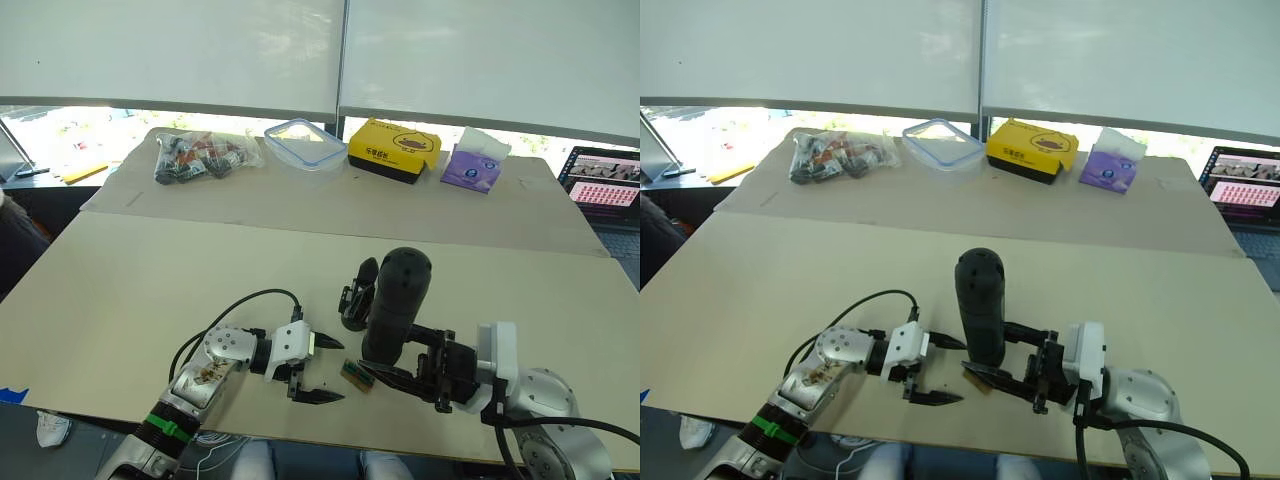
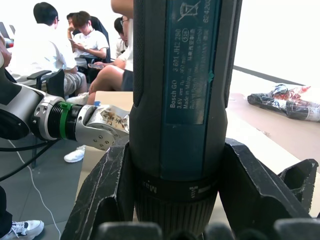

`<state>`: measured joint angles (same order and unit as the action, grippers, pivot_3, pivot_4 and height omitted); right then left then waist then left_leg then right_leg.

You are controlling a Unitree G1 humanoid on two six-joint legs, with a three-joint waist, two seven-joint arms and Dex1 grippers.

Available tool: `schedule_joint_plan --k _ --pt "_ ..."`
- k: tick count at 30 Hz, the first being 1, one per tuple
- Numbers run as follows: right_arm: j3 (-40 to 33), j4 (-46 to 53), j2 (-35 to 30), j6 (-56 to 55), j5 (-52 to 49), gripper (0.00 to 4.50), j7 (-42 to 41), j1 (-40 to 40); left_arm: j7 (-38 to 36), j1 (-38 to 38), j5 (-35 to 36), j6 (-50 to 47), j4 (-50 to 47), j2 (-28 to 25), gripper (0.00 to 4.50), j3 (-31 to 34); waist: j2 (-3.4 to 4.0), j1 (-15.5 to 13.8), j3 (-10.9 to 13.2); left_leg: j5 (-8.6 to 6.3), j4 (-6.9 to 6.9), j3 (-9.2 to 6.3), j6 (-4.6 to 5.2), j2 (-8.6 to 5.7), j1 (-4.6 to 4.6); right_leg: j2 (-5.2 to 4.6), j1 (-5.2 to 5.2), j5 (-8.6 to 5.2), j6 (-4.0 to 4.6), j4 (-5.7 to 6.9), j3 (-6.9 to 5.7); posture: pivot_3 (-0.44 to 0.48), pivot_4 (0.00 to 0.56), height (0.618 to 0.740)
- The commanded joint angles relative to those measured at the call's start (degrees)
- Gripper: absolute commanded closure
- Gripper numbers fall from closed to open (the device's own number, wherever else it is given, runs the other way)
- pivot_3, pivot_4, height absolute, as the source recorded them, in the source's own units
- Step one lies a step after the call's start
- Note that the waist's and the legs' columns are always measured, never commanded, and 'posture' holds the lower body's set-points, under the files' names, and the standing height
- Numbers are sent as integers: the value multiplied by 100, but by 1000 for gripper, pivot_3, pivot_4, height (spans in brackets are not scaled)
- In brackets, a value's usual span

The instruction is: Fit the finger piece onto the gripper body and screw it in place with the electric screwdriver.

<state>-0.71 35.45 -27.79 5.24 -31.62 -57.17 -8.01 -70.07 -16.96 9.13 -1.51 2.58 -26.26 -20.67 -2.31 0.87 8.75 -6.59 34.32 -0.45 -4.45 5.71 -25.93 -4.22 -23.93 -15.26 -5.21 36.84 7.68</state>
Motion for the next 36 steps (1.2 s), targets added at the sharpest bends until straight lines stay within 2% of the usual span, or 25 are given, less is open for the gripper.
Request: schedule_joint_plan --k 1,15,22,36 --pt "-54 163 -33 -260 -52 2576 14 29 4 100 -39 -3 16 -13 0 -103 0 0 0 0 0 0 0 0 0 0 0 0 0 0 0 0 150 740" --pt "-15 100 -79 -230 -50 2576 13 107 56 187 -23 -93 -111 -27 0 -131 2 2 -1 0 0 0 0 0 9 0 9 -1 0 0 0 0 150 740" --pt "4 35 -91 -216 -53 2576 21 196 78 211 -22 -142 -151 -29 0 -143 2 9 -1 -2 -6 0 -2 0 61 -2 65 -17 -1 -9 0 0 150 740" --pt "59 -36 -112 -184 -42 2576 6 239 132 245 -25 -210 -218 -34 0 -176 2 6 -1 -3 -6 0 -3 -1 63 -3 68 -19 -1 -10 0 0 150 740"
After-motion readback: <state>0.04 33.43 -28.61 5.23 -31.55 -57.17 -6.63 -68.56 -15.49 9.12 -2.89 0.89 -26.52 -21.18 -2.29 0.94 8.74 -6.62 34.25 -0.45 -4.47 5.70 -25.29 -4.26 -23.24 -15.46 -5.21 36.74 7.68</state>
